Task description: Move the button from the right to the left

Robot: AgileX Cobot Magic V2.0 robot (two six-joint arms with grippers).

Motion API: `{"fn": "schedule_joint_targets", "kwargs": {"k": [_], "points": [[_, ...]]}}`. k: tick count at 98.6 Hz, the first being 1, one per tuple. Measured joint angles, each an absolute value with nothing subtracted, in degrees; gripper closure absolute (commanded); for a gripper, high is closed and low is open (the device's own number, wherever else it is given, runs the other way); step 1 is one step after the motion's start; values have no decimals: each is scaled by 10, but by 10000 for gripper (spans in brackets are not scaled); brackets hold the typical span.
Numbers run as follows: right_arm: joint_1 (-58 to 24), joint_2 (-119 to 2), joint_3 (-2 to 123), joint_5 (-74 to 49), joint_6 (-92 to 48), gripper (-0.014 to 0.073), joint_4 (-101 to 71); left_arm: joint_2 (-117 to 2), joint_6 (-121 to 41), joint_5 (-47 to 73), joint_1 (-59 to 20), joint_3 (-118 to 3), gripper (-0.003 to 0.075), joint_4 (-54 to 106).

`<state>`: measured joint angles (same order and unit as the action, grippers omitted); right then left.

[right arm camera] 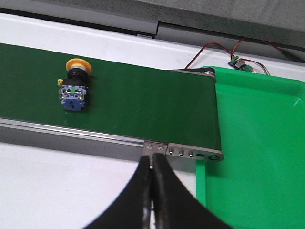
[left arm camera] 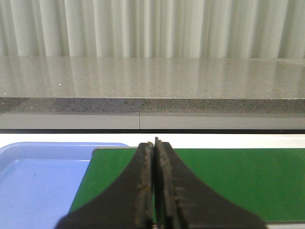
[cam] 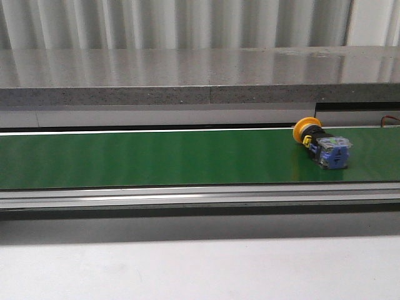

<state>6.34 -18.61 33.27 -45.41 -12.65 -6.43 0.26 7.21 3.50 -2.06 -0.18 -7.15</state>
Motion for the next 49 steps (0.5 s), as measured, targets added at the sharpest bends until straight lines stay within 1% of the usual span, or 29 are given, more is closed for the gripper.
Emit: {"fn": "schedule_joint_targets", "kwargs": {"k": [8,23,31,38,49], "points": [[63,-186,333,-454,-126,661,-64,3,72,19,-21,-2,740,-72],[63,-186,333,-454,-126,661,-64,3,72,-51,-21,-2,740,-72],[63,-186,333,-454,-126,661,-64,3,72,-62,-21,-2,740,-72],[63,-186,333,-454,-126,661,-64,3,72,-40,-21,-6,740,-72],[63,-186,333,-454,-128,661,-64,3,72,37,-21,-40,740,-67]]}}
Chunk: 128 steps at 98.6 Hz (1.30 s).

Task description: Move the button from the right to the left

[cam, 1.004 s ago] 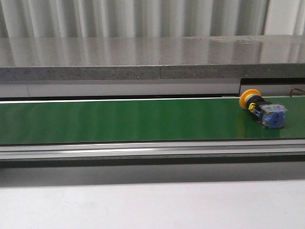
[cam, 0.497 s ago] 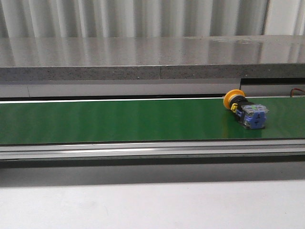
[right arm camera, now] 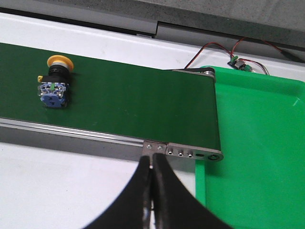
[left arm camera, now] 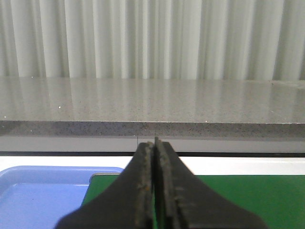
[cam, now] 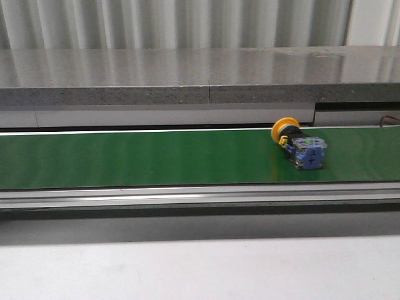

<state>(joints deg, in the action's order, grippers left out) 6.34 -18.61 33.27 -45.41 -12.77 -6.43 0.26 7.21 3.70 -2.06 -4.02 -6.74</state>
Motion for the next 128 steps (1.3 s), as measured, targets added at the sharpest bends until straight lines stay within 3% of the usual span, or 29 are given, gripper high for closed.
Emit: {"fn": "schedule_joint_targets", "kwargs": {"k": [18,56,113,123,128], "points": [[63,-186,333,-454,-128,661,-64,-63,72,137,-21,-156,740,-60],[63,-186,333,-454,-128,661,-64,-355,72,386,-21,-417,740,-57],[63,-186,333,-454,-128,661,-64,-542,72,411,-21,-454,737,-32],[63,-186,333,-454,-128,661,-64,-555,72,411,-21,-454,652,-21],[63,-186,333,-454,-128,661,-64,-557,72,411,-21,-454,539,-16]]}}
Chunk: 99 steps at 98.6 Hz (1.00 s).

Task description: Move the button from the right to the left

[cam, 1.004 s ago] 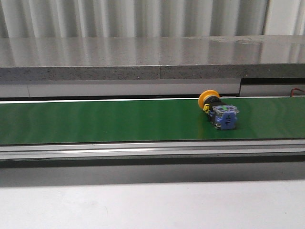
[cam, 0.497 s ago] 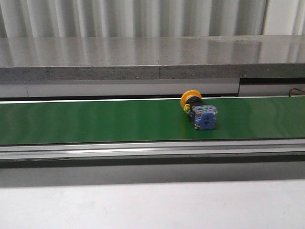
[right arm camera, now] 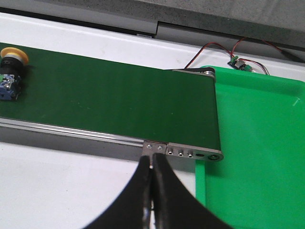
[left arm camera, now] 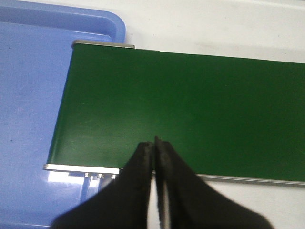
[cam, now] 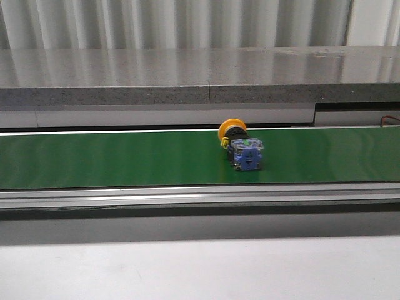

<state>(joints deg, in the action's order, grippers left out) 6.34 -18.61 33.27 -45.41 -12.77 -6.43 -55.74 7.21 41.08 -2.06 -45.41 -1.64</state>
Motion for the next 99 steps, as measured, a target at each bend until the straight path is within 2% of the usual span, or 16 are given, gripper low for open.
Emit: {"fn": "schedule_joint_targets", "kwargs": {"k": [2,14,19,24,58,76,99], "points": [[63,-186,333,-454,-128,661,-64,-557,72,411,-21,-454,504,-14],[63,-186,333,-454,-128,661,-64,-557,72,410,-21,-454,155,-11],[63,-186,333,-454,-128,661,-64,-557,72,410,-21,-454,63,-10],[63,-186,333,-454,-128,661,-64,-557,72,410,-21,-454,17,-10],[63,-186,333,-454,-128,661,-64,-557,72,409,-35,-463,49,0],[63,-186,333,-454,-128,661,-64,-576,74,409,-97,-502,49,17],[63,-186,333,-454,-128,661,-64,-681,113,402,-189,-578,49,25]]}}
